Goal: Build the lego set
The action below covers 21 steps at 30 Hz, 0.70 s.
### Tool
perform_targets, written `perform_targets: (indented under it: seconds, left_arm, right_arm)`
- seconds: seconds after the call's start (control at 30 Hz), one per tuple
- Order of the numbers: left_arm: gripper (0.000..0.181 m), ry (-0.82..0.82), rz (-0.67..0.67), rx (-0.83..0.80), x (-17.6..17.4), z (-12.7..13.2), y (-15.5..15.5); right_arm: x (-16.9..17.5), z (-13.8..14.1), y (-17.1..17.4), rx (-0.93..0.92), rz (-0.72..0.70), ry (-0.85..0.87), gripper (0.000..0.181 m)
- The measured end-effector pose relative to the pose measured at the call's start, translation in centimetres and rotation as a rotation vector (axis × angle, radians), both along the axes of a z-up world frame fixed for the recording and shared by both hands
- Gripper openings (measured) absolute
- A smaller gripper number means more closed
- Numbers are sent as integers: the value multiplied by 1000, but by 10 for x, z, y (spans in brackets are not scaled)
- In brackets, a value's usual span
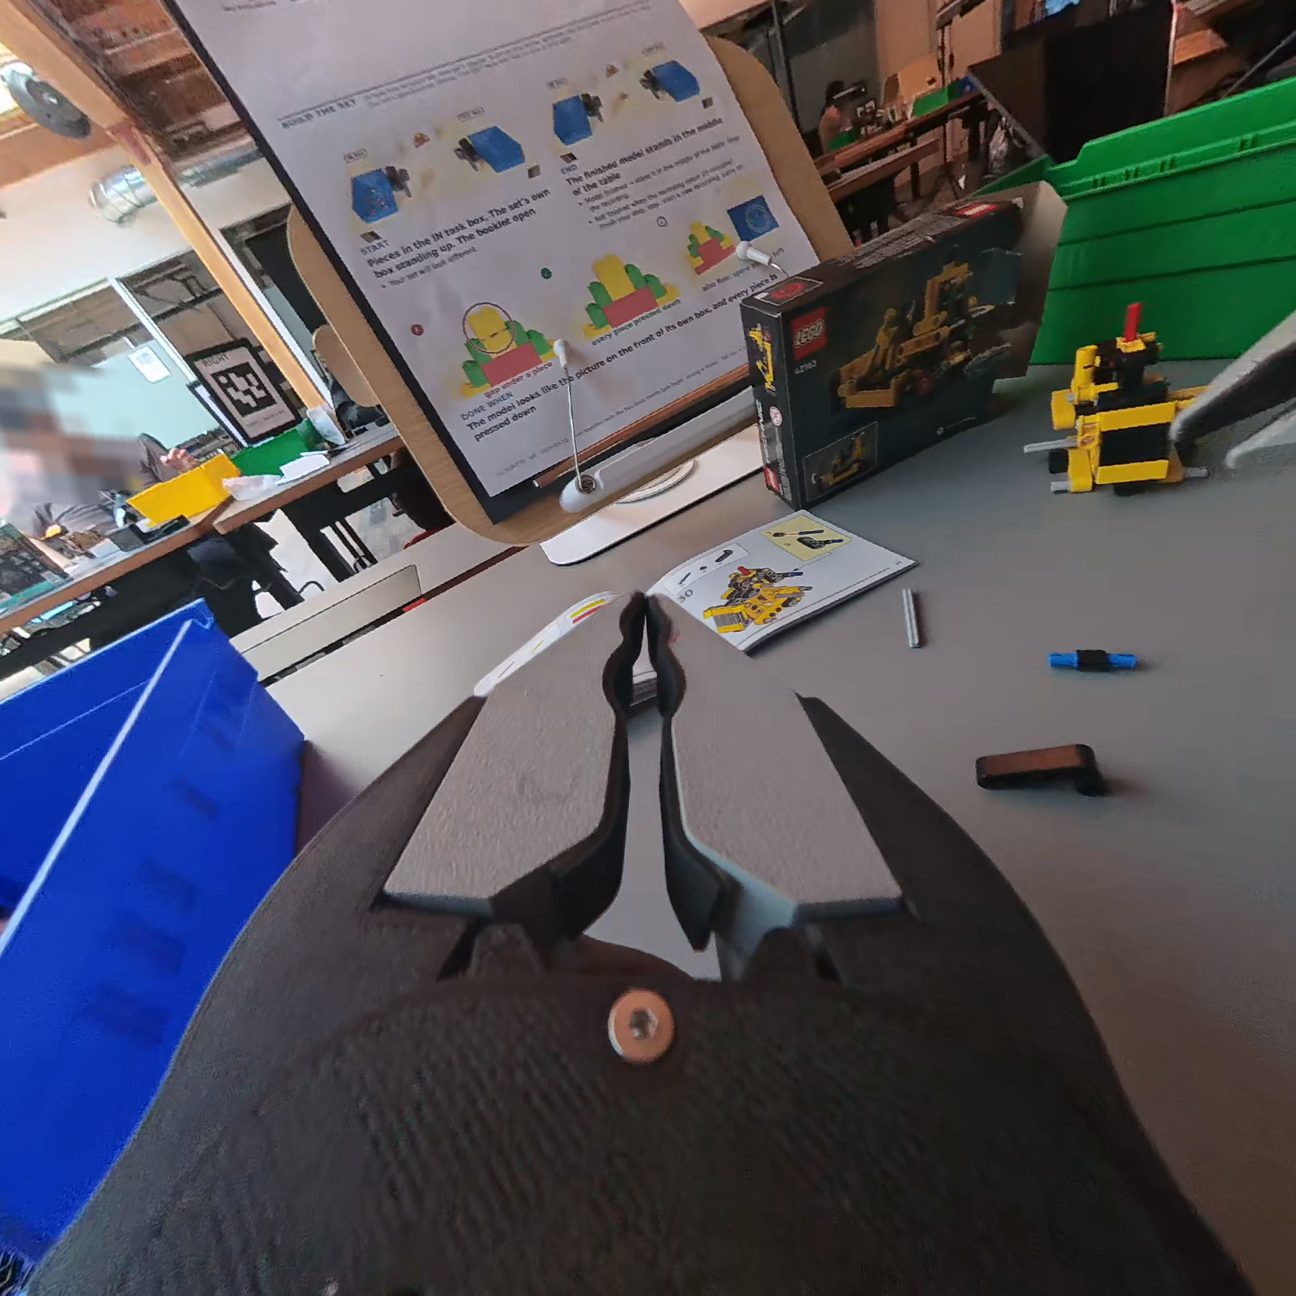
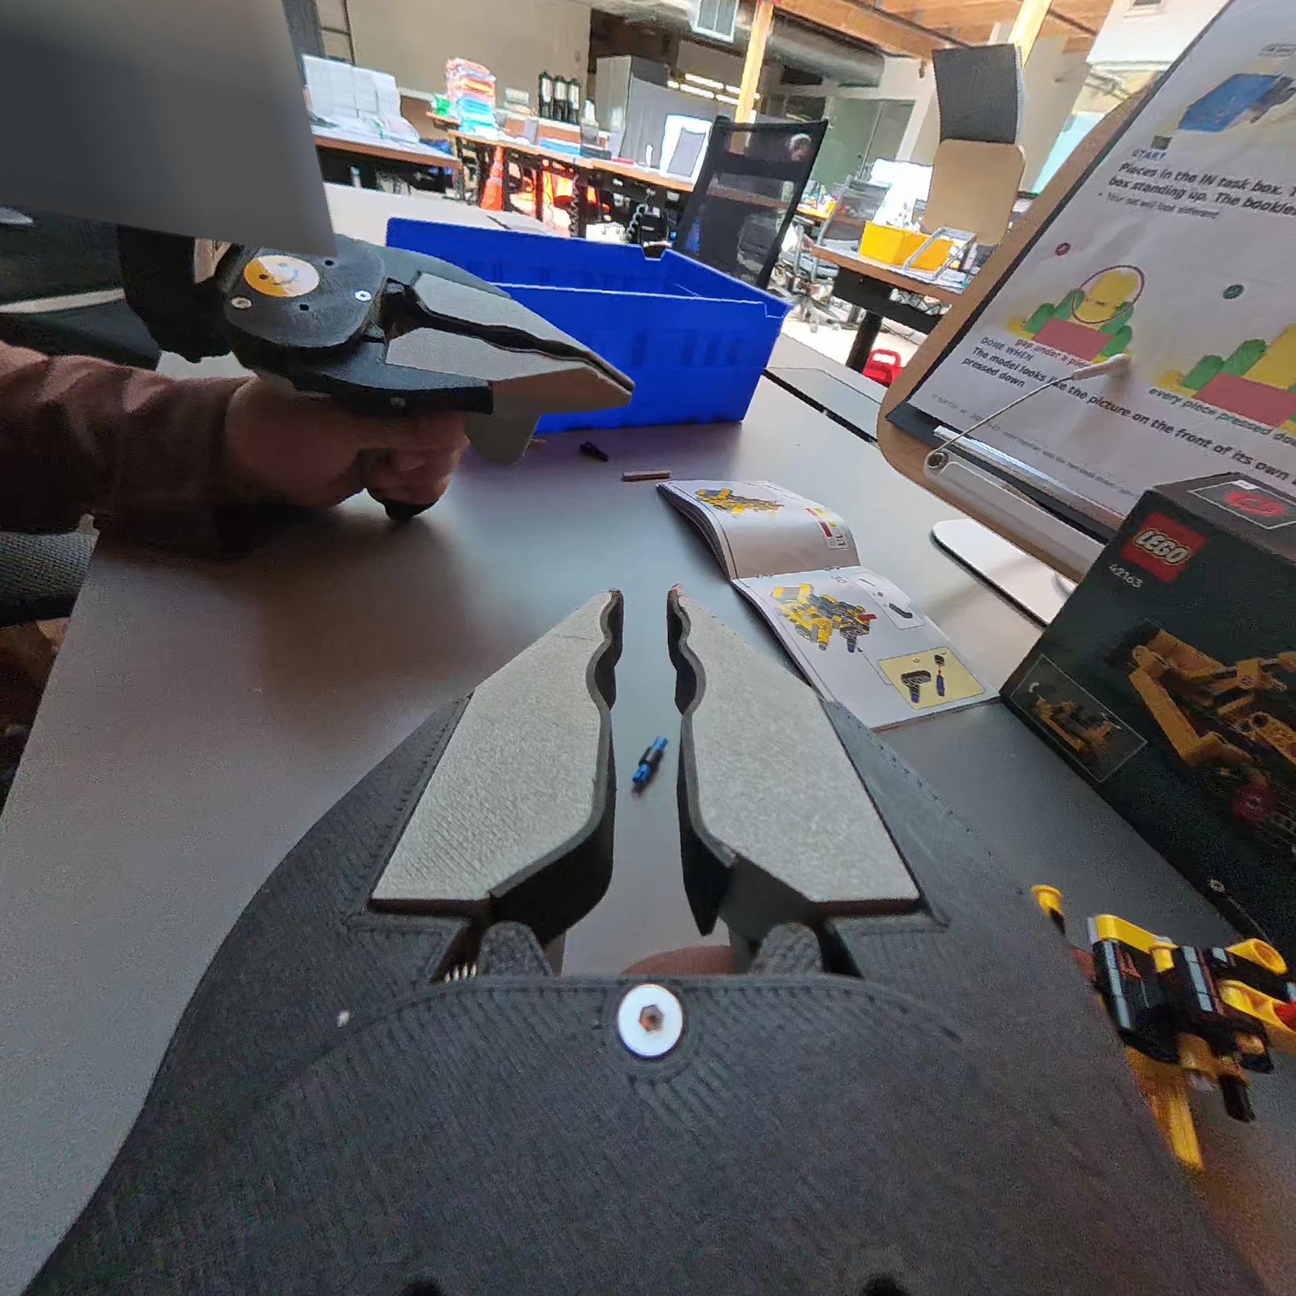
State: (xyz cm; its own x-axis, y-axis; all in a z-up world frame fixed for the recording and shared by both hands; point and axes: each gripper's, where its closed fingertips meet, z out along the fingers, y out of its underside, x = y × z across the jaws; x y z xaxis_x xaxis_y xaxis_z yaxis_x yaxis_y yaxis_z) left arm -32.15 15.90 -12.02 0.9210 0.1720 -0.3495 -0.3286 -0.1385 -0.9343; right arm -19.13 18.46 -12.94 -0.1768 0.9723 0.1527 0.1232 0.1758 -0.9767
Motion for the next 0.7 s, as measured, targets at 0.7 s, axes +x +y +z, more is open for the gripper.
perform_targets:
  seconds: [0.7]
  left_arm:
    - [4,4,-151,-94,8,-13,61]
  right_arm:
    - [14,26,64,237,-290,122,0]
